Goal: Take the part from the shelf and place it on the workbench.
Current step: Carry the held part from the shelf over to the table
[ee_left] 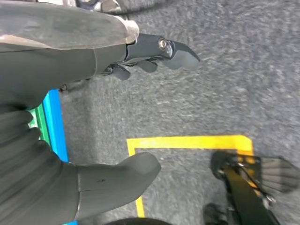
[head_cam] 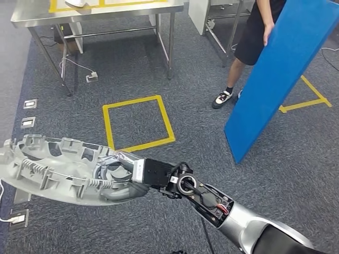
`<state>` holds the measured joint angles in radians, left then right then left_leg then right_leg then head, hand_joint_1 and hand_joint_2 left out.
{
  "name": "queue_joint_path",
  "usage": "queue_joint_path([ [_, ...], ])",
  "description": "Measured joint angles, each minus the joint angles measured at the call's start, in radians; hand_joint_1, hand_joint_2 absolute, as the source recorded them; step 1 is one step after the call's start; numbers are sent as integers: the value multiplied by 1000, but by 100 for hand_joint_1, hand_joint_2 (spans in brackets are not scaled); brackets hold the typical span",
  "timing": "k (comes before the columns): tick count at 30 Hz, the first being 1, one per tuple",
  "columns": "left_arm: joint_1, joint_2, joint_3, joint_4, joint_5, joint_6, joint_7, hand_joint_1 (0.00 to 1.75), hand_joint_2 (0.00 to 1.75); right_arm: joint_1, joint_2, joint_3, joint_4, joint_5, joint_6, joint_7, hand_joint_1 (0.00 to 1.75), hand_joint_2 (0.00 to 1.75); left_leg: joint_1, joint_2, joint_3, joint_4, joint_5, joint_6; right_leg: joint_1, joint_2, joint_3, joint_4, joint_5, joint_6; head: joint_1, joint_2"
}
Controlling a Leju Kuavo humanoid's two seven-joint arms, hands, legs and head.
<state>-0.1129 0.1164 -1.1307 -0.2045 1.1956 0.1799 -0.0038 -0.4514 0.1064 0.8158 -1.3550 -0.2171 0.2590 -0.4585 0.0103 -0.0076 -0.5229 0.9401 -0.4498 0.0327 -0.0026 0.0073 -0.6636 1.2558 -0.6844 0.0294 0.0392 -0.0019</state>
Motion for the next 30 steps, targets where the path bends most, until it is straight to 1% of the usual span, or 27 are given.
queue_joint_path([
  [1, 0, 0, 0, 0, 0, 0, 0, 0, 175, 0, 0, 0, 0, 0, 0, 0, 175, 175, -2, -3, 23, -1, -17, 0, 2, 0, -11, -37, -4, -4, 3, 0],
  [2, 1, 0, 0, 0, 0, 0, 0, 0, 175, 1, 0, 0, 0, 0, 0, 0, 175, 175, -3, -5, 45, -1, -34, 0, 5, 0, -14, -91, 36, -12, 7, 0],
  [3, 2, -3, 0, 0, 0, 0, 0, 0, 175, 2, 0, 0, 1, 0, 0, -1, 175, 175, -6, -6, 65, -1, -50, -1, 10, 0, -18, -157, 121, -22, 10, 0],
  [4, 3, -5, 0, 0, 0, 0, 0, 0, 175, 4, -1, 0, 2, 0, 0, -1, 175, 175, -8, -10, 80, -1, -66, -5, 15, 3, -18, -215, 211, -32, 11, 0],
  [5, 3, -7, 0, 0, -1, 0, 0, 0, 175, 6, -2, -1, 2, 0, 0, -2, 175, 175, -10, -12, 92, -3, -80, -9, 20, 6, -15, -255, 286, -40, 11, 0],
  [6, 2, -8, 0, 0, -1, 0, 0, 0, 175, 7, -2, -1, 3, 1, 0, -2, 175, 175, -12, -15, 102, -2, -88, -13, 22, 9, -9, -278, 330, -45, 8, 0],
  [7, 0, -7, 0, 0, -1, 0, 0, 0, 175, 7, -2, -2, 2, 2, 0, -2, 175, 175, -14, -17, 108, 3, -89, -19, 22, 12, 6, -285, 336, -48, 6, 0],
  [8, -2, -6, 0, 0, -1, 0, -1, 0, 175, 5, -1, -2, 2, 2, -1, -2, 175, 175, -14, -16, 103, 26, -80, -23, 19, 12, 22, -290, 332, -51, 5, 0],
  [9, -4, -5, 0, 0, -2, 0, -1, 0, 175, 3, 0, -3, 1, 3, -1, -2, 175, 175, -14, -13, 81, 74, -60, -28, 15, 11, 38, -298, 326, -55, 4, 0],
  [11, -7, -4, 0, 0, -2, 0, -1, 0, 175, 2, 1, -4, 1, 3, -1, -1, 175, 175, -13, -7, 19, 177, -30, -37, 9, 10, 62, -310, 316, -60, -1, 0],
  [12, -7, -4, 0, 0, -2, 0, -1, 0, 175, 2, 1, -4, 1, 3, -1, -1, 175, 175, -13, -6, -2, 209, -23, -39, 8, 9, 67, -313, 313, -62, -3, 0],
  [13, -7, -4, 0, 0, -2, 0, -1, 0, 175, 2, 1, -4, 1, 3, -1, -1, 175, 175, -13, -5, -9, 219, -22, -40, 8, 9, 68, -314, 312, -62, -4, 0],
  [15, -7, -4, 0, 0, -2, 0, -1, 0, 175, 2, 1, -4, 1, 3, -1, -1, 175, 175, -13, -5, -12, 222, -23, -40, 8, 9, 69, -314, 311, -62, -5, 0],
  [16, -7, -4, 0, 0, -2, 0, -1, 0, 175, 3, 1, -4, 1, 3, -1, -1, 175, 175, -12, -5, -29, 241, -31, -42, 8, 9, 73, -315, 308, -63, -6, 0],
  [17, -8, -4, 0, 0, -2, 0, -1, 0, 175, 3, 1, -3, 1, 3, -1, -1, 175, 175, -11, -5, -52, 266, -46, -45, 7, 9, 79, -316, 304, -63, -7, 0],
  [18, -6, -4, 0, 0, -2, 0, -1, 0, 175, 3, 1, -3, 1, 3, -1, -1, 175, 175, -6, -3, -89, 259, -78, -51, 4, 11, 108, -318, 281, -61, -12, 0],
  [19, -5, -3, 0, 0, -2, 0, -1, 0, 175, 4, 1, -3, 2, 3, -1, -1, 175, 175, -1, -1, -120, 229, -86, -57, 2, 13, 140, -320, 255, -57, -17, 0],
  [21, 1, -1, 0, 0, -2, 0, 0, 0, 175, 5, 1, -3, 3, 3, -1, -1, 175, 175, 6, 6, -144, 87, -24, -62, 0, 17, 204, -323, 199, -46, -29, 0],
  [22, 1, 0, 0, 0, -2, 0, 0, 0, 175, 5, 1, -2, 4, 3, 0, -1, 175, 175, 5, 9, -135, 41, 24, -57, 2, 18, 217, -327, 181, -41, -31, 0],
  [23, 1, -1, 0, 0, -2, 0, 0, 0, 175, 5, 1, -2, 5, 3, 0, -1, 175, 175, 5, 10, -128, 14, 46, -50, 4, 19, 233, -330, 172, -35, -32, 0],
  [24, -1, -1, 0, 0, -2, 0, 0, 0, 175, 4, 1, -3, 5, 3, 0, -1, 175, 175, 5, 11, -119, 5, 37, -42, 6, 20, 251, -331, 165, -30, -31, 0],
  [25, -2, -2, 0, 0, -2, 0, 0, 0, 175, 3, 1, -3, 5, 3, 0, -1, 175, 175, 6, 9, -105, 1, 38, -34, 5, 18, 261, -332, 159, -24, -29, 0],
  [26, -3, -3, 0, 0, -2, 0, 0, 0, 175, 2, 1, -3, 5, 3, 0, -1, 175, 175, 7, 9, -93, -2, 45, -26, 4, 15, 268, -319, 155, -18, -26, 0],
  [27, -3, -4, 0, 0, -1, 0, 0, 0, 175, 0, 2, -3, 5, 3, 0, -1, 175, 175, 6, 10, -79, -3, 52, -19, 4, 11, 257, -287, 141, -14, -22, 0],
  [28, -4, -4, 0, 0, -1, 0, 0, 0, 175, 0, 2, -3, 5, 4, 0, -1, 175, 175, 6, 11, -66, -4, 59, -12, 3, 6, 232, -234, 119, -10, -19, 0],
  [29, -3, -4, 0, 0, -1, 0, 0, 0, 175, 0, 2, -2, 5, 4, 0, -1, 175, 175, 4, 12, -56, -4, 58, -8, 2, 3, 194, -165, 92, -7, -15, 0],
  [30, -4, -3, 0, 0, -1, 0, 0, 0, 175, 1, 1, -2, 6, 4, 0, -1, 175, 175, 3, 12, -47, -3, 52, -5, 2, 2, 149, -96, 60, -5, -12, 0],
])
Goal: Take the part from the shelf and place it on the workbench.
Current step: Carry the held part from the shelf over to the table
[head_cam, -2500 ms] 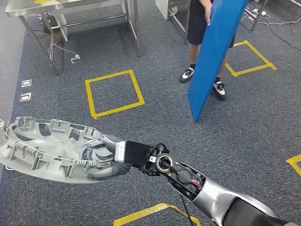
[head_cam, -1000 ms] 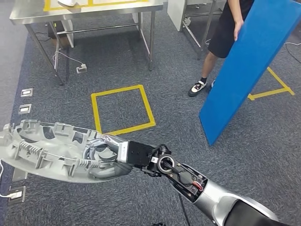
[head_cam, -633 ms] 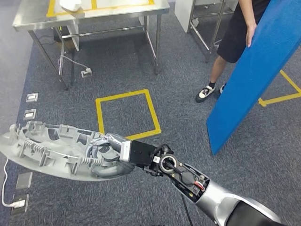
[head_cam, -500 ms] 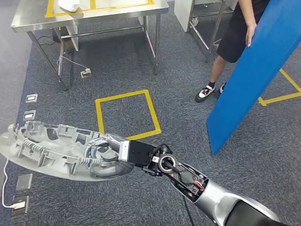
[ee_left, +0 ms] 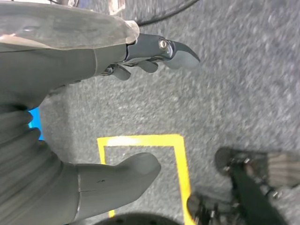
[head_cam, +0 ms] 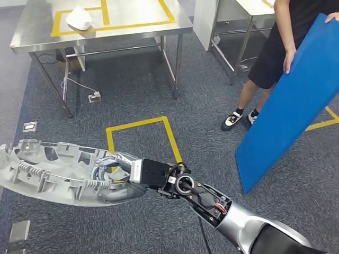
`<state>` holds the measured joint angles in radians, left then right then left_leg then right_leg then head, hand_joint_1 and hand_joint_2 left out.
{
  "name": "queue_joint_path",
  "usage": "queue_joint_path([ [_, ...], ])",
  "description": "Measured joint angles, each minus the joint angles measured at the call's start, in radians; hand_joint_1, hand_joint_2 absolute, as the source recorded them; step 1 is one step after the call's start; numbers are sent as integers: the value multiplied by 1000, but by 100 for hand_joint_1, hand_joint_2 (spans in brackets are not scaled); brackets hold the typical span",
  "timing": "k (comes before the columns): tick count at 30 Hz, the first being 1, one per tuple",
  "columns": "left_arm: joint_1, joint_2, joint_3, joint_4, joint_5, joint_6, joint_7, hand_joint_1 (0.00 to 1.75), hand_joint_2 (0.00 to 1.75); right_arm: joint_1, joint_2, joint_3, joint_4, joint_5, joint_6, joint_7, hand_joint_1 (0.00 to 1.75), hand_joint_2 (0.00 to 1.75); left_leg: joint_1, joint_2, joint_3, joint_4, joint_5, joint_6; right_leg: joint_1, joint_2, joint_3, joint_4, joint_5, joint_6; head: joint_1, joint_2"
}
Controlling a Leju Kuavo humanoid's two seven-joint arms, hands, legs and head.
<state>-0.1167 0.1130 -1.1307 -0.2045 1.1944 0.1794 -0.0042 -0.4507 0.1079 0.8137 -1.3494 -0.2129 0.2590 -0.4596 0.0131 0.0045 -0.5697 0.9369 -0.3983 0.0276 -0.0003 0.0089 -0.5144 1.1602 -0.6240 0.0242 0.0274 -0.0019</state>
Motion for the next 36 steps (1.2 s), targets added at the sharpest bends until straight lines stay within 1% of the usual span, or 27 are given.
queue_joint_path([
  [1, 0, 1, 0, 0, 0, 0, 0, 0, 175, 1, 0, 0, 0, 0, 0, 0, 175, 175, -1, 0, 9, 0, -8, 2, 0, 0, -41, 48, -26, 0, 3, 0],
  [2, 0, 1, 0, 0, 0, 0, 0, 0, 175, 2, 0, 0, 1, 0, 0, 0, 175, 175, -3, -1, 17, 1, -16, 3, 0, 0, -68, 63, -38, -2, 7, 0],
  [3, 0, 1, 0, 0, 0, -1, 0, 0, 175, 3, 0, 0, 1, 0, 0, 1, 175, 175, -6, -2, 27, 1, -25, 3, 2, 0, -80, 43, -29, -6, 11, 0],
  [4, 1, 1, 0, 0, 0, -1, 0, 0, 175, 3, 0, 0, 1, 0, 0, 1, 175, 175, -9, -3, 38, 2, -34, 4, 4, -1, -77, -9, 7, -15, 16, 0],
  [6, 1, -2, 0, 0, -1, -2, 0, 0, 175, 4, 0, 0, 0, 0, 0, 1, 175, 175, -14, -4, 57, 1, -51, 3, 15, -1, -56, -138, 122, -37, 17, 0],
  [7, 0, -4, 0, 0, -2, -2, 0, 0, 175, 4, 0, 0, 0, 0, 0, 1, 175, 175, -15, -5, 63, 0, -57, 0, 20, -1, -47, -184, 164, -45, 15, 0],
  [8, -1, -5, 0, 0, -3, -2, -1, 0, 175, 6, 0, 0, 0, 1, 0, 0, 175, 175, -15, -5, 69, -2, -60, -4, 24, 0, -41, -209, 188, -51, 14, 0],
  [11, -3, -6, 0, 0, -9, -2, -3, 0, 175, 11, 0, -2, -1, 6, -2, 1, 175, 175, -15, -7, 75, 19, -56, -18, 20, 3, -1, -240, 187, -57, 16, 0],
  [13, -4, -6, 0, 0, -11, -2, -3, 0, 175, 13, 0, -4, -3, 12, -3, 2, 175, 175, -14, -7, 34, 96, -59, -27, 12, 3, 36, -257, 180, -62, 7, 0],
  [16, -4, -7, 0, 0, -13, -3, -3, 0, 175, 15, 0, -4, -3, 14, -3, 3, 175, 175, -4, -7, -97, 254, -114, -45, 9, 4, 67, -264, 155, -63, -5, 0],
  [18, 0, -6, -1, 0, -13, -3, -2, 0, 175, 18, 0, -4, -2, 14, -2, 2, 175, 175, 2, -7, -146, 258, -146, -53, 6, 8, 98, -264, 128, -59, -8, 0],
  [19, 3, -5, -1, 0, -13, -3, 0, 0, 175, 20, 0, -4, 0, 14, -1, 2, 175, 175, 4, -7, -152, 217, -133, -55, 3, 10, 118, -264, 112, -55, -10, 0],
  [20, 6, -4, -1, 0, -13, -3, 1, 0, 175, 21, 0, -5, 2, 14, 0, 1, 175, 175, 6, -5, -149, 157, -85, -56, 2, 10, 132, -265, 94, -51, -14, 0],
  [21, 10, -3, -1, 0, -13, -3, 3, 0, 175, 22, -1, -4, 6, 13, 1, -1, 175, 175, 8, -3, -146, 92, -11, -56, 2, 12, 151, -262, 74, -47, -19, 0],
  [22, 12, -2, -1, 0, -13, -3, 5, 0, 175, 24, -1, -4, 11, 13, 3, -3, 175, 175, 7, 0, -143, 48, 49, -53, 3, 13, 160, -261, 55, -41, -24, 0],
  [23, 13, -1, -1, 0, -13, -3, 8, 0, 175, 24, -1, -4, 15, 13, 5, -6, 175, 175, 5, 0, -142, 23, 92, -48, 6, 13, 169, -263, 38, -35, -26, 0],
  [24, 12, -1, -1, 0, -12, -2, 10, 0, 175, 25, 0, -5, 18, 13, 7, -9, 175, 175, 3, 0, -141, 18, 103, -42, 7, 13, 183, -261, 30, -29, -26, 0],
  [25, 9, 0, -1, 0, -12, -2, 13, 0, 175, 23, 1, -5, 20, 12, 9, -12, 175, 175, 1, -2, -135, 26, 86, -34, 7, 13, 182, -253, 31, -23, -24, 0],
  [26, 6, 2, -1, 0, -10, -1, 14, 0, 175, 21, 3, -5, 21, 12, 12, -14, 175, 175, 2, -5, -127, 26, 75, -27, 5, 9, 175, -222, 41, -18, -19, 0],
  [27, 4, 3, -1, 0, -8, 0, 16, 0, 175, 20, 4, -6, 22, 11, 15, -17, 175, 175, 3, -7, -115, 25, 62, -20, 3, 7, 149, -167, 57, -13, -16, 0],
  [29, 2, 7, -1, 0, -3, 2, 14, 0, 175, 21, 6, -5, 27, 6, 24, -24, 175, 175, 4, -9, -86, 23, 37, -9, 0, 2, 58, -24, 59, -5, -6, 0],
  [30, 2, 10, -1, 0, 1, 4, 10, 0, 175, 23, 6, -4, 30, 2, 30, -28, 175, 175, 4, -9, -69, 23, 23, -7, -1, 1, 10, 36, 32, -1, -2, 0],
  [31, 2, 13, -1, 0, 4, 6, 6, 0, 175, 25, 6, -4, 35, -3, 36, -32, 175, 175, 5, -10, -49, 22, 8, -6, -2, 0, -33, 72, -13, 1, 3, 0],
  [33, 4, 20, 0, 0, 12, 10, -1, 0, 175, 27, 6, -3, 46, -8, 45, -44, 175, 175, 5, -14, -5, 22, -25, -6, -3, -1, -90, 73, -99, 5, 11, 0],
  [34, 4, 22, 0, 0, 15, 11, -2, 0, 175, 27, 6, -3, 54, -8, 47, -54, 175, 175, 5, -16, 19, 21, -42, -7, -3, -2, -104, 40, -108, 4, 15, 0],
  [35, 5, 25, 1, 0, 16, 11, -3, 0, 175, 27, 7, -3, 62, -7, 46, -65, 175, 175, 5, -18, 42, 20, -59, -9, -3, -2, -112, -10, -73, 0, 19, 0],
  [36, 6, 27, 2, 1, 15, 11, -2, 0, 175, 28, 7, -3, 73, -7, 44, -76, 175, 175, 4, -19, 63, 20, -75, -12, -1, -4, -118, -71, 14, -6, 22, 0],
])
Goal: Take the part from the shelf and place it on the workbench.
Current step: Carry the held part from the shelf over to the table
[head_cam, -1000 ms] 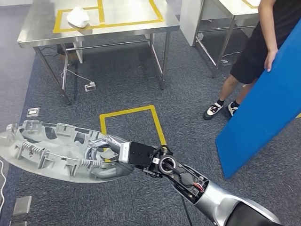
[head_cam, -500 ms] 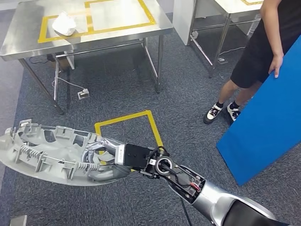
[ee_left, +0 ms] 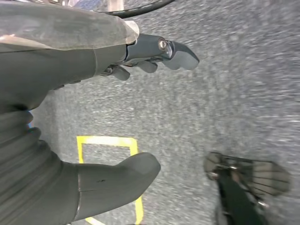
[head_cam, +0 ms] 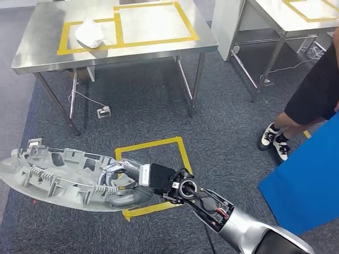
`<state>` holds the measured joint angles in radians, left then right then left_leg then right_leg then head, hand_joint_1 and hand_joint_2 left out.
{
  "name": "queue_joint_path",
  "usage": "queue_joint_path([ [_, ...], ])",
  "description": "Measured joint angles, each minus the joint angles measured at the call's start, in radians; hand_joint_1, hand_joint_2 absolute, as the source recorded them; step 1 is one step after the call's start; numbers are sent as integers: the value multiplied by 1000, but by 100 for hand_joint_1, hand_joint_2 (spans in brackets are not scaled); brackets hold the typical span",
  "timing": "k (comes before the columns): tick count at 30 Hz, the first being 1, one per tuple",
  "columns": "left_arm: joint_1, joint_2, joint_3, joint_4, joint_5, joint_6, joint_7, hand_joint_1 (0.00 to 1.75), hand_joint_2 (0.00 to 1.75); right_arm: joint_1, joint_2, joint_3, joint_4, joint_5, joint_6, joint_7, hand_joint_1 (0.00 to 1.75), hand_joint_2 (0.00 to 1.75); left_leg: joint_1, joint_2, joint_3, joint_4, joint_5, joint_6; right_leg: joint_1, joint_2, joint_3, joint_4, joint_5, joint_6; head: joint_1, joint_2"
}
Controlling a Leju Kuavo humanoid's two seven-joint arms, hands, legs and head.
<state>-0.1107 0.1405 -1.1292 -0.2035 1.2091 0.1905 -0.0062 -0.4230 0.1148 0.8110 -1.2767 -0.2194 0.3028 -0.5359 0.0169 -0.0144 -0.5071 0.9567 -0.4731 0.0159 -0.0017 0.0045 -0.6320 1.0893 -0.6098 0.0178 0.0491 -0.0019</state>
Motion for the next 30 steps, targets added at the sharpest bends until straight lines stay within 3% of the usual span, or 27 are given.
queue_joint_path([
  [2, 0, 5, 0, 1, -6, 0, 5, 0, 175, 2, 1, 0, 19, 0, -6, -16, 175, 175, -3, -4, 30, -4, -27, -10, 5, -3, 3, -88, 168, -14, 0, 0],
  [3, -2, 8, 1, 2, -9, 1, 9, 0, 175, 2, 2, -1, 24, 0, -11, -19, 175, 175, -4, -6, 40, -6, -33, -16, 7, -3, 9, -109, 215, -21, -1, 0],
  [4, -5, 11, 1, 2, -12, 2, 15, 0, 175, 1, 4, -3, 27, 0, -16, -20, 175, 175, -4, -7, 44, -3, -33, -22, 9, -1, 20, -114, 218, -26, -3, 0],
  [6, -10, 17, 1, 2, -18, 3, 29, 0, 175, -1, 9, -8, 30, 0, -28, -21, 175, 175, -3, -3, 17, 55, -8, -31, 5, 3, 46, -131, 211, -36, -6, 0],
  [8, -12, 21, 1, 2, -21, 3, 45, 0, 175, -1, 11, -12, 34, 1, -36, -21, 175, 175, -1, 2, -68, 180, 5, -39, 2, 5, 77, -148, 199, -45, -14, 0],
  [9, -12, 23, 1, 2, -21, 3, 52, 0, 175, 0, 11, -14, 36, 1, -38, -21, 175, 175, -1, 4, -118, 242, -11, -43, 2, 6, 92, -154, 190, -48, -19, 0],
  [11, -10, 25, 1, 2, -21, -1, 60, 0, 175, 1, 11, -17, 39, 2, -41, -18, 175, 175, -1, 5, -196, 305, -84, -46, 2, 10, 124, -161, 167, -51, -26, 0],
  [12, -8, 25, 1, 2, -21, -4, 60, 0, 175, 1, 11, -18, 40, 4, -43, -15, 175, 175, -1, 5, -216, 297, -112, -46, 2, 13, 143, -162, 153, -51, -28, 0],
  [13, -7, 26, 1, 2, -22, -8, 59, 0, 175, 2, 11, -20, 41, 6, -47, -11, 175, 175, -2, 5, -224, 262, -118, -44, 3, 16, 164, -163, 137, -51, -31, 0],
  [14, -5, 26, 1, 2, -23, -10, 56, 0, 175, 3, 11, -22, 41, 7, -51, -7, 175, 175, -2, 5, -222, 207, -90, -40, 3, 18, 184, -163, 120, -49, -35, 0],
  [16, 0, 25, 1, 2, -23, -13, 45, 0, 175, 6, 10, -28, 41, 7, -59, 1, 175, 175, -7, 6, -212, 74, 42, -27, 6, 22, 213, -162, 87, -45, -43, 0],
  [17, 2, 23, 1, 2, -23, -12, 37, 0, 175, 7, 9, -32, 40, 6, -63, 5, 175, 175, -10, 5, -207, 31, 98, -21, 9, 24, 223, -162, 69, -41, -45, 0],
  [18, 4, 21, 1, 2, -23, -12, 29, 0, 175, 9, 8, -35, 39, 5, -67, 9, 175, 175, -12, 3, -202, 6, 136, -16, 13, 27, 236, -159, 56, -37, -47, 0],
  [20, 5, 14, 1, 2, -24, -11, 12, 0, 175, 11, 7, -44, 35, 5, -73, 18, 175, 175, -10, 0, -179, 3, 140, -9, 17, 29, 250, -127, 50, -28, -43, 0],
  [21, 5, 11, 1, 2, -26, -10, 4, 0, 175, 12, 7, -50, 31, 5, -75, 23, 175, 175, -8, 0, -164, 3, 138, -4, 17, 25, 242, -86, 61, -22, -41, 0],
  [23, 1, 8, 1, 2, -30, -10, -10, 0, 175, 13, 6, -59, 24, 5, -78, 37, 175, 175, -6, 2, -134, 5, 119, 6, 14, 14, 169, 39, 75, -9, -35, 0],
  [24, -1, 8, 1, 2, -32, -10, -16, 0, 175, 16, 6, -62, 21, 5, -78, 43, 175, 175, -6, 3, -120, 5, 105, 9, 12, 9, 123, 100, 59, -3, -32, 0],
  [26, -3, 9, 1, 2, -34, -10, -22, 0, 175, 23, 5, -69, 18, 4, -79, 51, 175, 175, -6, 3, -86, 5, 74, 12, 7, 5, 45, 168, -30, 5, -24, 0],
  [27, -3, 10, 1, 2, -34, -10, -23, 0, 175, 27, 5, -71, 18, 4, -79, 53, 175, 175, -6, 2, -66, 5, 58, 12, 6, 4, 23, 164, -75, 6, -19, 0],
  [28, -2, 10, 1, 2, -34, -10, -23, 0, 175, 30, 3, -74, 18, 4, -80, 55, 175, 175, -6, 1, -44, 5, 41, 11, 5, 4, 9, 138, -100, 4, -15, 0],
  [29, -1, 10, 1, 2, -34, -10, -24, 0, 175, 32, 2, -77, 18, 4, -81, 56, 175, 175, -6, 1, -21, 4, 24, 10, 5, 4, 2, 93, -88, 1, -10, 0],
  [30, 0, 10, 1, 2, -33, -10, -24, 0, 175, 34, 0, -79, 18, 4, -81, 56, 175, 175, -7, 1, -1, 3, 7, 9, 7, 4, -2, 32, -27, -6, -6, 0],
])
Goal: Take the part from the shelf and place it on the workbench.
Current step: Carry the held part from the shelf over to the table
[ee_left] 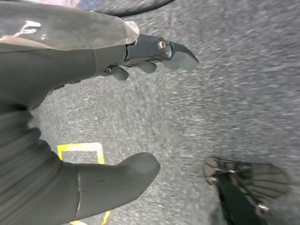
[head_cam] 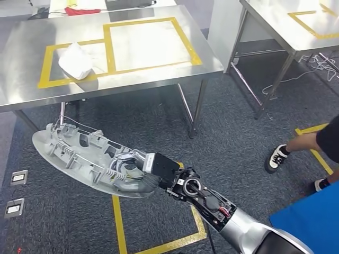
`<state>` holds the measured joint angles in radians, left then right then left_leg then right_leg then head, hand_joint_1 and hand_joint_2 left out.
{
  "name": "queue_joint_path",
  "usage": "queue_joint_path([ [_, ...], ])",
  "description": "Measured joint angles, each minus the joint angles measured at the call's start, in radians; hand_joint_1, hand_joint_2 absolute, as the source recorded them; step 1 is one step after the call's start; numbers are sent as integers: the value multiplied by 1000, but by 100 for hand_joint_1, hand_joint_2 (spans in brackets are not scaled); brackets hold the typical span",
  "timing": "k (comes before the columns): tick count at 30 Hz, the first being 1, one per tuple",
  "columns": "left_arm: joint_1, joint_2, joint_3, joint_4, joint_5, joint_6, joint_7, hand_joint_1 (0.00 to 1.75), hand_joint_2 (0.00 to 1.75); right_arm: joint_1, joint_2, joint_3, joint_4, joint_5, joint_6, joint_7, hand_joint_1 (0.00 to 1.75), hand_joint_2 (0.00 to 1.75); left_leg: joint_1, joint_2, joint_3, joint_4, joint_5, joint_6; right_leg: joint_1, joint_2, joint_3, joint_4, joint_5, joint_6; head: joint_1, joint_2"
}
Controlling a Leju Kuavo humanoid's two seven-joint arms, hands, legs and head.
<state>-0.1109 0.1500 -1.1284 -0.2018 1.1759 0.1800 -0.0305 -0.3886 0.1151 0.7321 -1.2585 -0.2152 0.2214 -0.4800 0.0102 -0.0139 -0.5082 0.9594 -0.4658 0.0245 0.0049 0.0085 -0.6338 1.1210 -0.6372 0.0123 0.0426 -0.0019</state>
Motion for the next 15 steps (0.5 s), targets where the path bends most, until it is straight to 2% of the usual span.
queue_joint_path([
  [2, 0, -2, 0, 0, 1, 0, 2, 0, 175, 7, -5, -4, 0, 0, 0, -1, 175, 175, -2, -3, 34, 0, -31, -8, 6, 1, -2, -102, 170, -14, 2, 0],
  [3, -1, -2, 0, 0, 1, -1, 5, 0, 175, 11, -7, -5, 0, 0, 0, -1, 175, 175, -2, -6, 45, -3, -42, -13, 9, 2, 3, -128, 229, -20, 1, 0],
  [4, -3, -2, 0, 0, 1, -1, 11, 0, 175, 12, -9, -6, 0, 0, 0, -2, 175, 175, -4, -8, 55, -2, -47, -19, 11, 2, 11, -137, 248, -26, 0, 0],
  [6, -7, -1, 0, 0, 1, -1, 26, 0, 175, 10, -9, -6, -3, 0, 0, -4, 175, 175, -3, -9, 54, 18, -38, -28, 7, 3, 41, -152, 238, -36, 0, 0],
  [7, -8, -1, 0, 0, 1, 0, 33, 0, 175, 8, -9, -6, -5, -1, 0, -6, 175, 175, -3, -7, 34, 57, -26, -32, 4, 3, 58, -164, 234, -41, -3, 0],
  [9, -10, -2, 0, 0, 1, 0, 43, 0, 175, 7, -9, -6, -7, -3, 0, -10, 175, 175, -1, -2, -47, 174, -21, -40, 1, 5, 92, -183, 222, -48, -12, 0],
  [10, -10, -2, 0, 0, -1, 0, 44, 0, 175, 7, -9, -6, -7, -4, -1, -12, 175, 175, 0, 0, -96, 231, -42, -45, 1, 5, 107, -189, 212, -50, -16, 0],
  [11, -10, -2, 0, 0, -3, 0, 43, 0, 175, 7, -9, -7, -7, -4, -2, -14, 175, 175, 0, 2, -139, 266, -77, -49, 2, 7, 124, -193, 200, -51, -19, 0],
  [12, -9, -2, 0, 0, -7, -1, 41, 0, 175, 7, -9, -8, -7, -4, -5, -15, 175, 175, 0, 3, -170, 276, -115, -50, 2, 9, 143, -196, 186, -51, -21, 0],
  [13, -7, -2, 0, 0, -12, -3, 37, 0, 175, 7, -10, -9, -7, -4, -8, -17, 175, 175, 0, 3, -189, 260, -139, -50, 2, 11, 163, -198, 170, -50, -23, 0],
  [14, -6, -2, 0, 0, -17, -4, 33, 0, 175, 8, -10, -10, -7, -4, -12, -18, 175, 175, -1, 4, -197, 218, -133, -47, 2, 14, 186, -199, 153, -49, -25, 0],
  [15, -4, -1, 0, 0, -21, -6, 29, 0, 175, 10, -11, -12, -7, -3, -14, -18, 175, 175, -1, 4, -198, 164, -96, -42, 3, 15, 207, -199, 136, -48, -28, 0],
])
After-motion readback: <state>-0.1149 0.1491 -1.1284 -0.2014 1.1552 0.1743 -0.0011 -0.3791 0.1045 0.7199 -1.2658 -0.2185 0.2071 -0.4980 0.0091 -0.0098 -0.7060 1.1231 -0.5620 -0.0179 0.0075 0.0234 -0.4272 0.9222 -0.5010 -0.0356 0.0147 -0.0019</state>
